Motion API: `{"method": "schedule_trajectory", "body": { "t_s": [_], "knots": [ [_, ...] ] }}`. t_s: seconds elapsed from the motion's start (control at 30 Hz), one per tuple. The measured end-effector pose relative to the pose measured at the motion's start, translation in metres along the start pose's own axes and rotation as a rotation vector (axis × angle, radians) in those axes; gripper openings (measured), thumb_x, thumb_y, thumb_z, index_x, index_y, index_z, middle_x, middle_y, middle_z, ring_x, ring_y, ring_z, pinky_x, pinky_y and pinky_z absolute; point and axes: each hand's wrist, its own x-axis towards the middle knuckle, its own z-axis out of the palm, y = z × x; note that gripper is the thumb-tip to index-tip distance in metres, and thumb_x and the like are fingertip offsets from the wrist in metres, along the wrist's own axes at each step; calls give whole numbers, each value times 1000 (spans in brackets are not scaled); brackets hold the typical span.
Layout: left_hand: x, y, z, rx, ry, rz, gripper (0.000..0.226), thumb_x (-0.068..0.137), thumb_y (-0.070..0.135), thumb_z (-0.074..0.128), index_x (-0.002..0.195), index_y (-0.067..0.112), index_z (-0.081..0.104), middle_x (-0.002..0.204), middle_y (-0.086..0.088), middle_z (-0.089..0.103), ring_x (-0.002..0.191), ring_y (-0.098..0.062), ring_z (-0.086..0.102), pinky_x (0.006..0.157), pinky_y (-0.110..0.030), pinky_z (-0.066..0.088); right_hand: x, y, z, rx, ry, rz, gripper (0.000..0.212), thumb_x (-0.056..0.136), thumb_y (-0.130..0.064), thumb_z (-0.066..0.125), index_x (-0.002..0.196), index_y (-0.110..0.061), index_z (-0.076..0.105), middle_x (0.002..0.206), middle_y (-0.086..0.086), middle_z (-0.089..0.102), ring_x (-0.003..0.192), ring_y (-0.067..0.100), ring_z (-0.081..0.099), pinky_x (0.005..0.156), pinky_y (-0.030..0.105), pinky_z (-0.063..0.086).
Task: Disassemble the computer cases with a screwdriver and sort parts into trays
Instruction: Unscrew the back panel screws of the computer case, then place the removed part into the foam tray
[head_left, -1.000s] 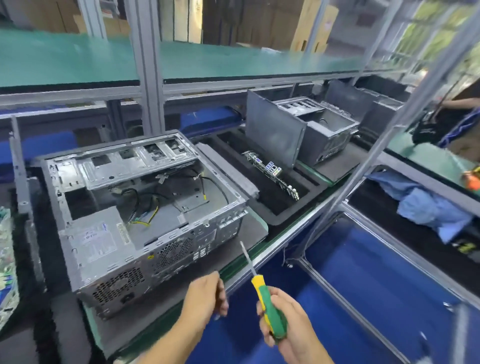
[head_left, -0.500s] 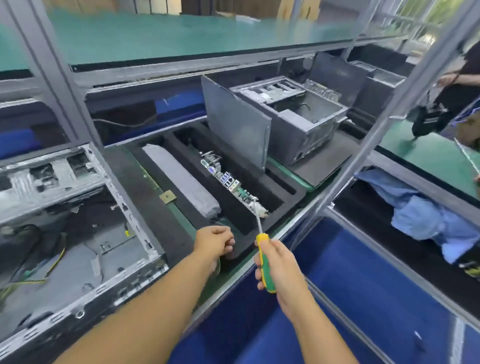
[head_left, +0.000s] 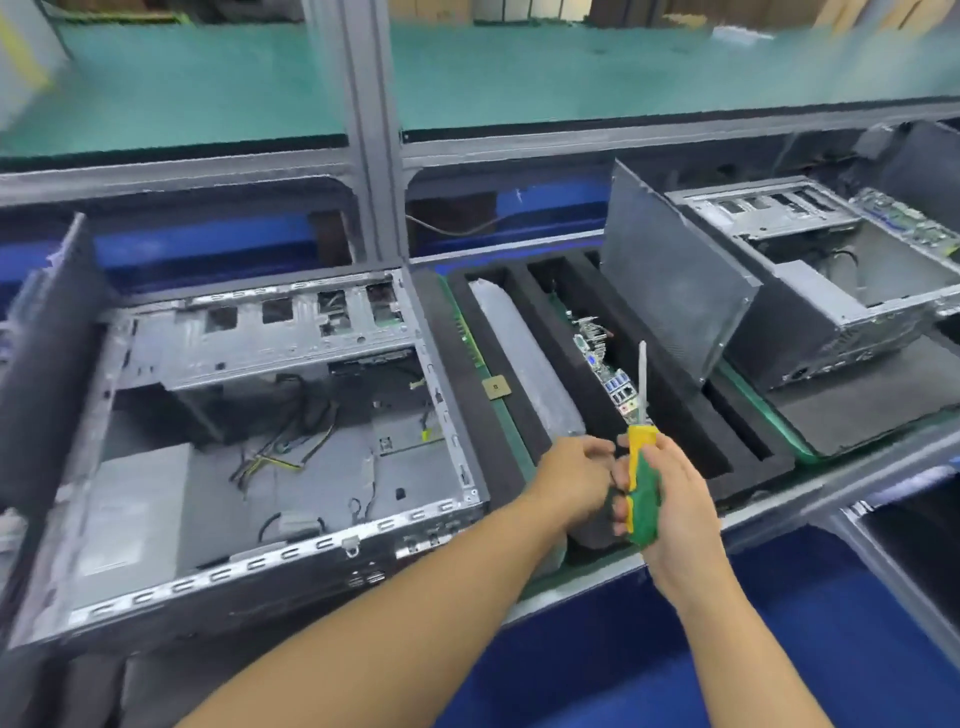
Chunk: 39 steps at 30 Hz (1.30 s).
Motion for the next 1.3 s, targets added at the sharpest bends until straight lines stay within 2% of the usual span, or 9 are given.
{"method": "schedule_trajectory", "body": {
  "t_s": [0.03, 0.1, 0.2, 0.3, 0.57, 0.77, 0.97, 1.2, 1.3],
  "knots": [
    [-15, 11, -10, -76, -13, 13, 28, 97, -1, 45, 120, 3, 61, 65, -2, 63, 50, -22, 58, 49, -33, 53, -6, -4, 14, 30, -34, -23, 21, 97, -26, 47, 107, -18, 63, 66, 3, 55, 47, 19, 45, 42, 25, 37],
    [-45, 27, -38, -47, 16, 107, 24, 97, -2, 43, 112, 6, 60, 58, 3, 61, 48, -18, 58, 48, -28, 52, -20, -11, 41, 102, -131, -75, 23, 89, -31, 47, 98, -20, 65, 65, 2, 53, 46, 18, 44, 41, 24, 35],
    [-89, 36, -92, 243, 105, 310, 30, 91, -1, 48, 111, 12, 67, 93, 3, 73, 87, -13, 66, 82, -26, 54, -47, -15, 72, 152, -244, -109, 23, 89, -30, 44, 93, -20, 64, 66, 2, 52, 45, 17, 43, 42, 23, 35],
    [-138, 29, -187, 653, 186, 473, 25, 93, 12, 53, 107, 21, 71, 99, 8, 66, 81, -5, 59, 73, -22, 45, -78, -1, 112, 101, -299, -94, 23, 89, -29, 45, 99, -18, 63, 68, 3, 53, 47, 17, 44, 41, 26, 37],
    [-205, -14, -367, 1549, 62, -63, 62, 93, 57, 53, 140, 18, 48, 144, -8, 42, 127, -31, 48, 103, -45, 43, -127, 29, 235, -280, -345, -21, 13, 96, -5, 51, 103, -16, 51, 66, 2, 56, 49, 16, 53, 42, 28, 45],
    [-210, -39, -371, 1559, -43, -84, 114, 83, 70, 60, 158, 10, -3, 164, -17, -14, 152, -32, -13, 123, -49, -1, -115, 15, 265, -924, -417, -56, 11, 97, -21, 54, 106, -22, 49, 83, 2, 60, 62, 13, 59, 56, 27, 48],
    [-196, -44, -374, 1551, -92, -135, 113, 88, 70, 51, 155, 11, -20, 160, -16, -29, 149, -27, -25, 121, -47, -10, -32, 9, 244, -1606, -414, -56, 18, 97, -13, 46, 114, -18, 44, 102, 7, 59, 85, 25, 54, 62, 33, 37],
    [-190, -57, -380, 1517, -114, -214, 104, 94, 67, 42, 147, 23, -35, 149, -4, -47, 140, -17, -39, 117, -46, -17, 33, 67, 275, -1923, -690, 75, 35, 97, -20, 57, 128, -3, 55, 129, 17, 62, 115, 32, 60, 95, 36, 50],
    [-192, -58, -382, 1528, -96, -180, 103, 95, 66, 42, 147, 24, -35, 147, -2, -49, 137, -16, -42, 113, -44, -20, 33, 70, 300, -1915, -709, -78, 47, 99, -32, 54, 138, -5, 50, 142, 17, 53, 126, 32, 54, 101, 36, 47]
  ]
}}
